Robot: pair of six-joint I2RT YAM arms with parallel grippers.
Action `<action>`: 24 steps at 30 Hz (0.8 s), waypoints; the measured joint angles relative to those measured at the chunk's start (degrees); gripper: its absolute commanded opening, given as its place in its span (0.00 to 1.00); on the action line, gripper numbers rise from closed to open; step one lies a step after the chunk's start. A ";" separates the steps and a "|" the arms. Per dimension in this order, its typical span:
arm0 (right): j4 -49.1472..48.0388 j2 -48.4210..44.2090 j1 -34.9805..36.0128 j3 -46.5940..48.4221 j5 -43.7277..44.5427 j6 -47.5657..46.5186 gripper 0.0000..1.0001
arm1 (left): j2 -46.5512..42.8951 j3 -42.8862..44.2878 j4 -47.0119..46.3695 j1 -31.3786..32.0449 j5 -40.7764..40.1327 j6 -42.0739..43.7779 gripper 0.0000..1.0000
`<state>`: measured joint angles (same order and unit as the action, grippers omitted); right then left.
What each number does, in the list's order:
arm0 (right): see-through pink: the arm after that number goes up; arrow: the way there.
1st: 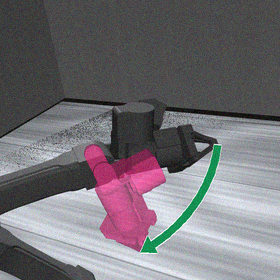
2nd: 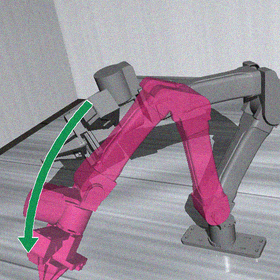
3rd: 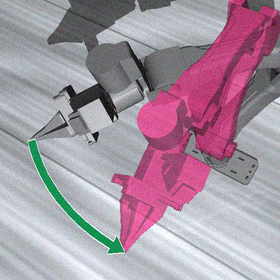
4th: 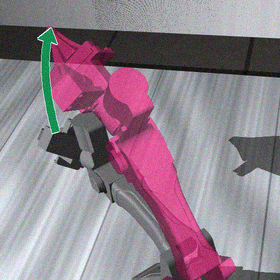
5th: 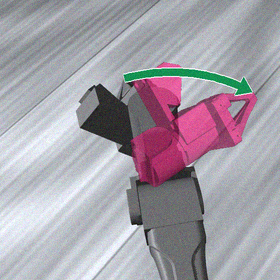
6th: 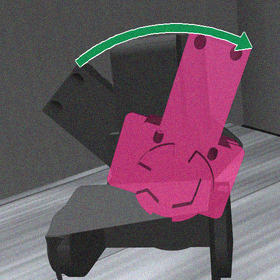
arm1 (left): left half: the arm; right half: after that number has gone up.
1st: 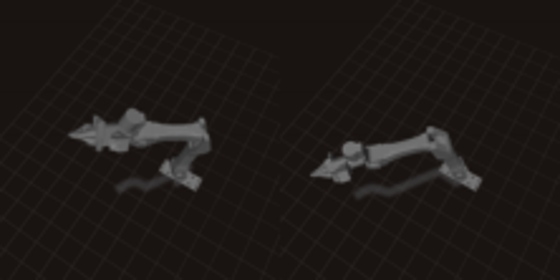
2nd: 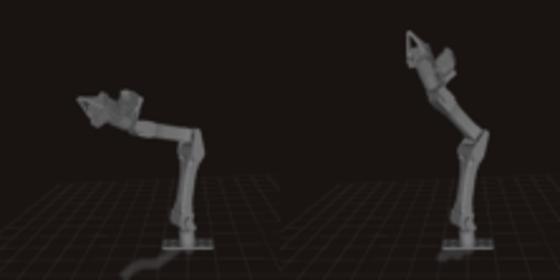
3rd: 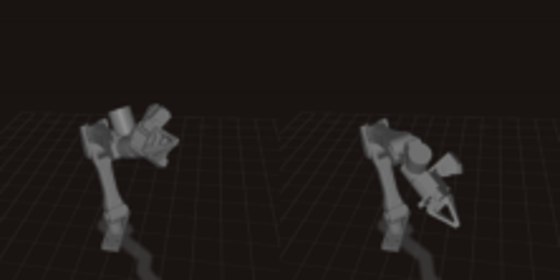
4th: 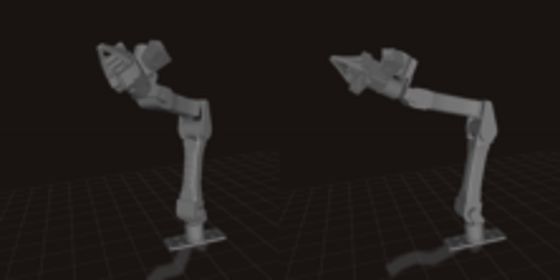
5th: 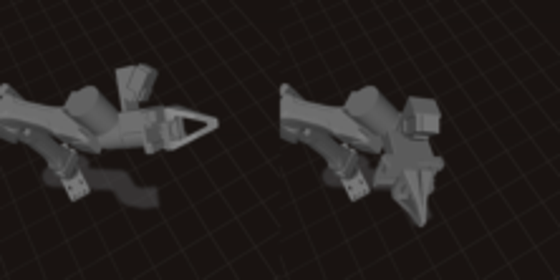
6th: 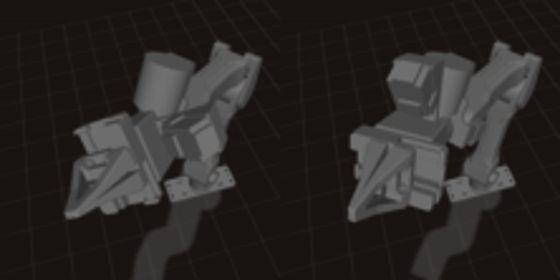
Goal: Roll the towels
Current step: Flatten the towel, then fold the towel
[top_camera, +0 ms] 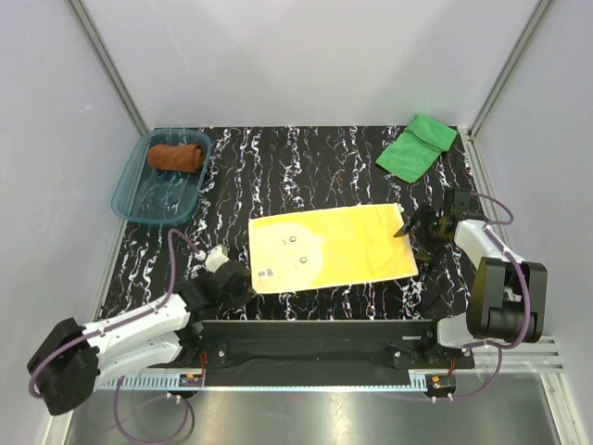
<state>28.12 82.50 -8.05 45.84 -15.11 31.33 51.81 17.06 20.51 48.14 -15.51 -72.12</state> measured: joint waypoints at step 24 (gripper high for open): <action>2.40 -16.04 9.18 -14.01 -3.85 12.28 0.86 | 3.28 5.46 3.85 -27.02 4.28 18.93 0.00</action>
<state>30.52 66.46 1.13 31.83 -18.96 43.62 55.09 22.52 24.36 21.12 -11.22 -53.19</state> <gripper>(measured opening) 0.856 0.012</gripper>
